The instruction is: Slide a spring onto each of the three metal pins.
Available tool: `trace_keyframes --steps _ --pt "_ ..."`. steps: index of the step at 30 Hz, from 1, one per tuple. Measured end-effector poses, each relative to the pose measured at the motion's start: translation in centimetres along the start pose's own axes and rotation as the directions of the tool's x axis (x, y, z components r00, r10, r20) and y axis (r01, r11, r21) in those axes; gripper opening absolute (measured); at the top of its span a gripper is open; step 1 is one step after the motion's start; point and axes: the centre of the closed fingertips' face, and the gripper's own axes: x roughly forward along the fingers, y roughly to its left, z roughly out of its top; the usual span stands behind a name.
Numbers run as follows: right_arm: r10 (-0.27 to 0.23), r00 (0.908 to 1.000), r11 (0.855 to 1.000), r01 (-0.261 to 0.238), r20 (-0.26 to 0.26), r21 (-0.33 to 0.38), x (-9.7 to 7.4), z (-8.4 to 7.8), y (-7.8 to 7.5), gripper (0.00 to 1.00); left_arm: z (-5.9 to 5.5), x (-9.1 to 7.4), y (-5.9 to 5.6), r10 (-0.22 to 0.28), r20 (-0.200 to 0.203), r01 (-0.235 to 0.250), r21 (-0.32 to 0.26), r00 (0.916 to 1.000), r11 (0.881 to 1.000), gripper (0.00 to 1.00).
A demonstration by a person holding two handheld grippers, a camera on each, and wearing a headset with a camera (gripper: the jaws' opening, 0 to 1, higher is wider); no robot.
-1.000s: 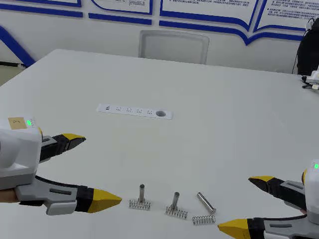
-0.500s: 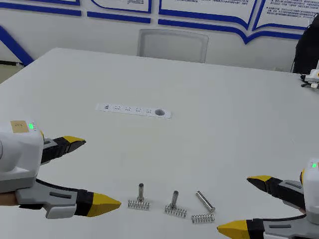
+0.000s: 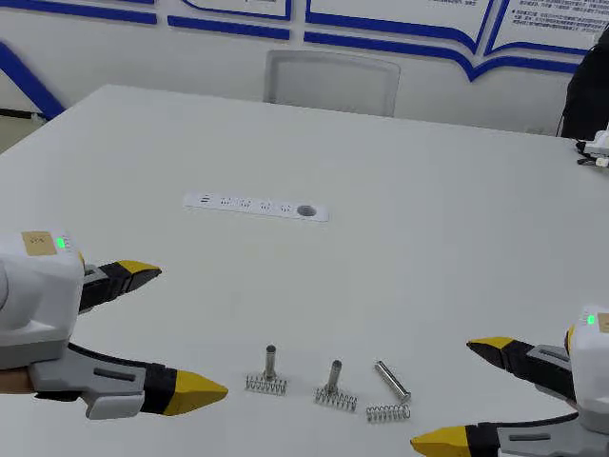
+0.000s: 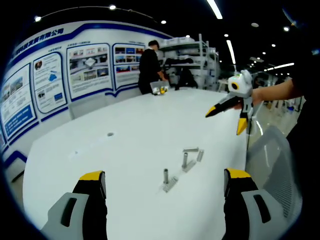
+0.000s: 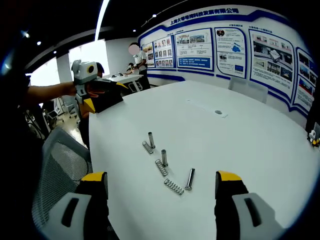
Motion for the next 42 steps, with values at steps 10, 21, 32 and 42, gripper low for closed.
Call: trace_keyframes --steps 10,21,32,42 --pt "-0.021 0.9998 1.000 0.021 0.001 0.003 0.2 0.1 -0.6 0.88 -0.4 0.5 -0.2 -0.011 0.006 0.011 -0.017 0.9999 1.000 1.00" --pt "-0.060 0.9982 0.998 0.060 0.001 0.037 0.4 -0.3 -2.3 0.81 -1.0 1.3 -0.7 -0.030 0.008 0.031 -0.039 0.9995 0.999 1.00" --pt "-0.085 0.9964 0.995 0.085 -0.004 0.052 1.6 0.0 -3.3 0.66 -1.9 1.5 -0.9 -0.032 0.010 0.032 -0.065 0.9994 0.997 0.99" --pt "-0.069 0.9960 0.996 0.073 -0.055 0.057 4.0 -0.8 -3.8 0.62 -2.2 1.4 -0.9 -0.032 0.016 0.033 -0.090 0.9994 0.995 0.99"
